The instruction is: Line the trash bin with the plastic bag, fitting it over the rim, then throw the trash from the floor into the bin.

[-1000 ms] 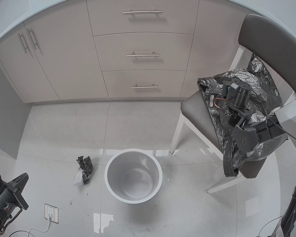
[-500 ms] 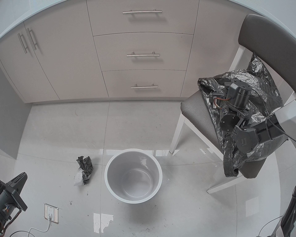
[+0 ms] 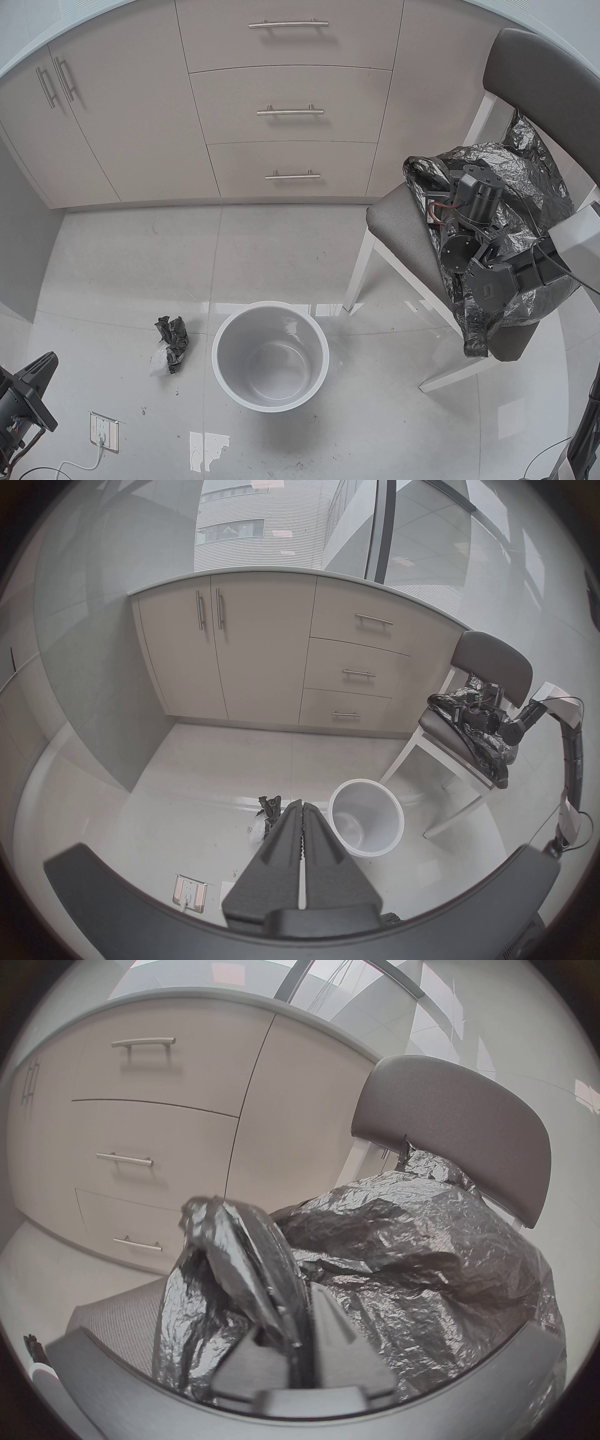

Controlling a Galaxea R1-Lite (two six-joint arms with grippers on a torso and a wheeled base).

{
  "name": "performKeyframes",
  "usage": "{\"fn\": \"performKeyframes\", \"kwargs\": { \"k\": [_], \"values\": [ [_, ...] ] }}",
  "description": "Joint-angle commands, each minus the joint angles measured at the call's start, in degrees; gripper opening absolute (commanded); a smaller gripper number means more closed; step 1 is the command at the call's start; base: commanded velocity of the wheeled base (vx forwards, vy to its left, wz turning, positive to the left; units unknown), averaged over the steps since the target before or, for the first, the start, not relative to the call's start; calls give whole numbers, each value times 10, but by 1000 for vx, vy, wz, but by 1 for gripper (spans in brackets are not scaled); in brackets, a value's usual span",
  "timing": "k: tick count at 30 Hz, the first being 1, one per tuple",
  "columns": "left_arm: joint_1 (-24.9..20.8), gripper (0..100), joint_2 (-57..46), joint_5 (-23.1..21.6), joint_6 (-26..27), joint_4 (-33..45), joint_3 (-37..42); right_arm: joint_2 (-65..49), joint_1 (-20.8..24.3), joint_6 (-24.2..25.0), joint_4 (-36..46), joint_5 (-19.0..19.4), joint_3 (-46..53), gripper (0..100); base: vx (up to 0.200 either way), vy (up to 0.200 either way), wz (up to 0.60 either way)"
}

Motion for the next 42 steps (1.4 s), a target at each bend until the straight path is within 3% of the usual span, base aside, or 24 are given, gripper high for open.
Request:
{"fn": "performKeyframes", "kwargs": {
  "k": [1, 8, 11, 14, 15, 17, 18, 19, 20, 21, 22, 23, 24, 28, 32, 36, 38, 42],
  "values": [
    [-5, 0, -4, -1, -1, 0, 2, -10, 2, 0, -7, 3, 6, 0, 0, 0, 0],
    [-21, 0, -16, -1, -2, -1, 5, -45, -5, 15, -9, 14, 5, 0, 0, 0, 0],
    [-52, 0, -16, -15, -6, -1, 3, -87, -20, 114, 34, 54, 11, 0, 0, 0, 0],
    [-70, 0, -15, -32, -17, -1, 1, -156, -28, 204, 139, 143, 44, 0, 0, 0, 0],
    [-70, 0, -15, -32, -17, -1, 1, -156, -28, 204, 139, 143, 44, 0, 0, 0, 0],
    [-87, 0, -13, -63, -36, -1, -5, -245, -34, 342, 292, 303, 56, 0, 0, 0, 0],
    [-95, 0, -12, -79, -45, -1, -6, -283, -47, 418, 360, 403, 54, 0, 0, 0, 0],
    [-100, 0, -12, -89, -53, -1, -7, -305, -61, 466, 397, 471, 53, 0, 0, 0, 0],
    [-103, 0, -11, -92, -57, -1, -7, -313, -68, 485, 410, 499, 52, 0, 0, 0, 0],
    [-118, 0, -9, -113, -74, -1, -8, -344, -111, 566, 459, 652, 52, 0, 0, 0, 0],
    [-129, 0, -5, -126, -86, -1, -10, -357, -146, 605, 458, 750, 60, 0, 0, 0, 0],
    [-129, 0, -5, -126, -86, -1, -10, -357, -146, 605, 458, 750, 60, 0, 0, 0, 0],
    [-144, 0, 2, -131, -96, -1, -12, -364, -180, 642, 445, 826, 71, 0, 0, 0, 0],
    [-172, 0, 17, -131, -104, -4, -12, -384, -182, 705, 390, 880, 110, 0, 0, 0, 0],
    [-214, 0, 27, -131, -105, -4, -12, -407, -159, 716, 324, 949, 165, 0, 0, 0, 0],
    [-230, 0, 89, -129, -110, -5, -22, -433, -73, 702, 300, 954, 196, 0, 0, 0, 0],
    [-231, 0, 111, -128, -118, -6, -25, -439, -56, 697, 301, 954, 196, 0, 0, 0, 0],
    [-243, 0, 186, -130, -198, -95, -42, -463, -3, 697, 304, 953, 183, 0, 0, 0, 0]
  ]
}}
